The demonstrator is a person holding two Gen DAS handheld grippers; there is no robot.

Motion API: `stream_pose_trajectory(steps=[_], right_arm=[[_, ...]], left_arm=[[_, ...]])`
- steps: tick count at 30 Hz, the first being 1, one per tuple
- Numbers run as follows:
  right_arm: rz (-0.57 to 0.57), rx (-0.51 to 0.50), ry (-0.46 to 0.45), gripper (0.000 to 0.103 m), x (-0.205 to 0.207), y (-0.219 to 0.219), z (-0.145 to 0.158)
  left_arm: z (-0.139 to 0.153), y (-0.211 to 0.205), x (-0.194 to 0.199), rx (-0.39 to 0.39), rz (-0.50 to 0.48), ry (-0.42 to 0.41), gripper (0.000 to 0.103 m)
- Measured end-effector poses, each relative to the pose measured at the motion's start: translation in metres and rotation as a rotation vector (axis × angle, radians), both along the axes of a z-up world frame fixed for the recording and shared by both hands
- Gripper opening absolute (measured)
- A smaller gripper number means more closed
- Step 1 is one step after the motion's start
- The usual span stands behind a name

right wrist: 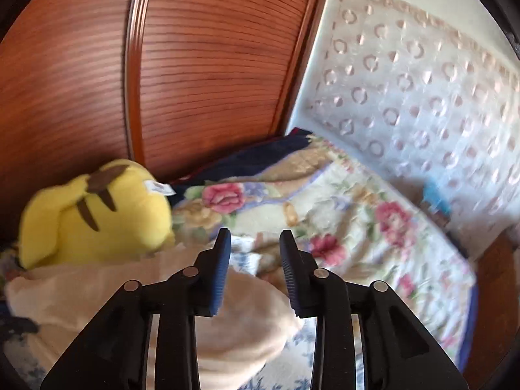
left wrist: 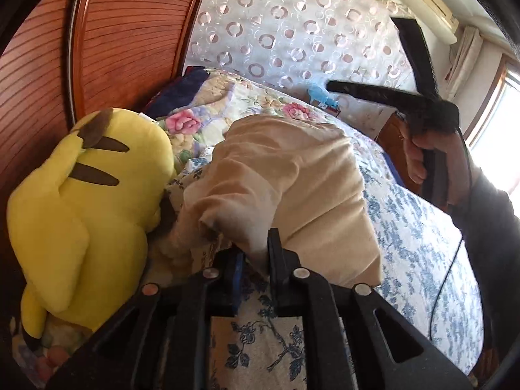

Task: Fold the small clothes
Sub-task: 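Place the folded shirt beside the yellow plush toy and open both grippers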

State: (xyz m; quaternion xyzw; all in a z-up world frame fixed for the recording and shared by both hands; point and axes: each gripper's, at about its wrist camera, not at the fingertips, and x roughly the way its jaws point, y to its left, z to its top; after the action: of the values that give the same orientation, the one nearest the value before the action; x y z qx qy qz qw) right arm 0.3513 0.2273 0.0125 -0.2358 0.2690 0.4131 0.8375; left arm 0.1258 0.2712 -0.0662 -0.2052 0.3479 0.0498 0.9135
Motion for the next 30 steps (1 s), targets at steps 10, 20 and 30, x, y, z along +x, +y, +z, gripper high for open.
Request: stream_pose_trajectory(steps=[10,20,30], right_arm=[[-0.073,0.064,0.159,0.031,-0.006,-0.056,-0.033],[-0.124,0.165,0.157,0.031,-0.079,-0.137,-0.007],[-0.256,0.248,0.066,0.060,-0.171,-0.248,0.025]], left_arm=[[0.034,-0.018,-0.025,0.220,0.051,-0.045,0.058],[0.065,-0.064,-0.040,0.325,0.015,-0.110,0.060],[0.086,-0.141,-0.053,0.336,-0.091,-0.168,0.060]])
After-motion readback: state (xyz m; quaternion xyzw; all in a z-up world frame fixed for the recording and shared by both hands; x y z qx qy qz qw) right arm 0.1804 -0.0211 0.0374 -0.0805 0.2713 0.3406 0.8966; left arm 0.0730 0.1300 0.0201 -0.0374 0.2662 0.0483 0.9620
